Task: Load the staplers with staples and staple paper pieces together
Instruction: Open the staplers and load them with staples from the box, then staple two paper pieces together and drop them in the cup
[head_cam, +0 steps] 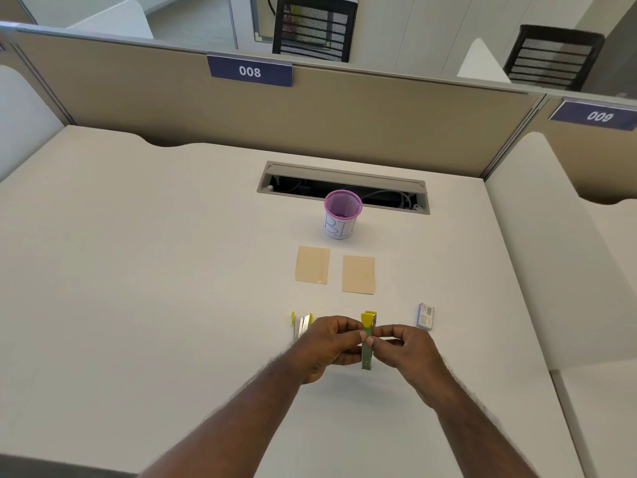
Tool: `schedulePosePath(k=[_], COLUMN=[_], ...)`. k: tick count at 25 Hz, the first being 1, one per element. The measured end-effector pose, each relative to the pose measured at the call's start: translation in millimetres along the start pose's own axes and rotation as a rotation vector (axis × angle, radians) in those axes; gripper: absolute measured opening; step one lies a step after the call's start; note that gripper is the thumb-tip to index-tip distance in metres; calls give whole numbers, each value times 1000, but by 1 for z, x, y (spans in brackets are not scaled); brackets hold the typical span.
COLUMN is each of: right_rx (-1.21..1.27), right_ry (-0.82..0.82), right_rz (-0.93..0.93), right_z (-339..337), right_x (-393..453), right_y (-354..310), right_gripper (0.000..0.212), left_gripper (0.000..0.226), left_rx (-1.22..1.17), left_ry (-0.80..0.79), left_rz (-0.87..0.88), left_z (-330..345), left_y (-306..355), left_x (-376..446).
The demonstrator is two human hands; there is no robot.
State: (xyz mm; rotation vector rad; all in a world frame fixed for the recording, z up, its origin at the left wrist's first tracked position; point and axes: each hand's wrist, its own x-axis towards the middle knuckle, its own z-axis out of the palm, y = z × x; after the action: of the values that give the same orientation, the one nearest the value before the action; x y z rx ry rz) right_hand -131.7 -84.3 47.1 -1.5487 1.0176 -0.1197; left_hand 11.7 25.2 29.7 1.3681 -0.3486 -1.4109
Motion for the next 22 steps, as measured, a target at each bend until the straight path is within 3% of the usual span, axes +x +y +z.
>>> schedulePosePath(k=[5,11,16,18,22], right_rx=[-22,-38,9,-27,-266], right_ry=[46,116,175,222,301], right_rz=[9,23,45,58,15], right_z=[1,8,15,20,37], right_x=[3,5,18,25,28], right_y=[0,7,14,16,26], right_gripper=[11,5,6,7,13], left_gripper=[22,4,12,16,27], left_rx=[-12,-46,-60,26,359], left_ry=[0,42,131,169,428], left_rz=[-28,-25,32,49,123], left_z=[0,4,15,16,1], left_y=[2,-5,-9,-8,-2], left_x=[2,3,5,6,10])
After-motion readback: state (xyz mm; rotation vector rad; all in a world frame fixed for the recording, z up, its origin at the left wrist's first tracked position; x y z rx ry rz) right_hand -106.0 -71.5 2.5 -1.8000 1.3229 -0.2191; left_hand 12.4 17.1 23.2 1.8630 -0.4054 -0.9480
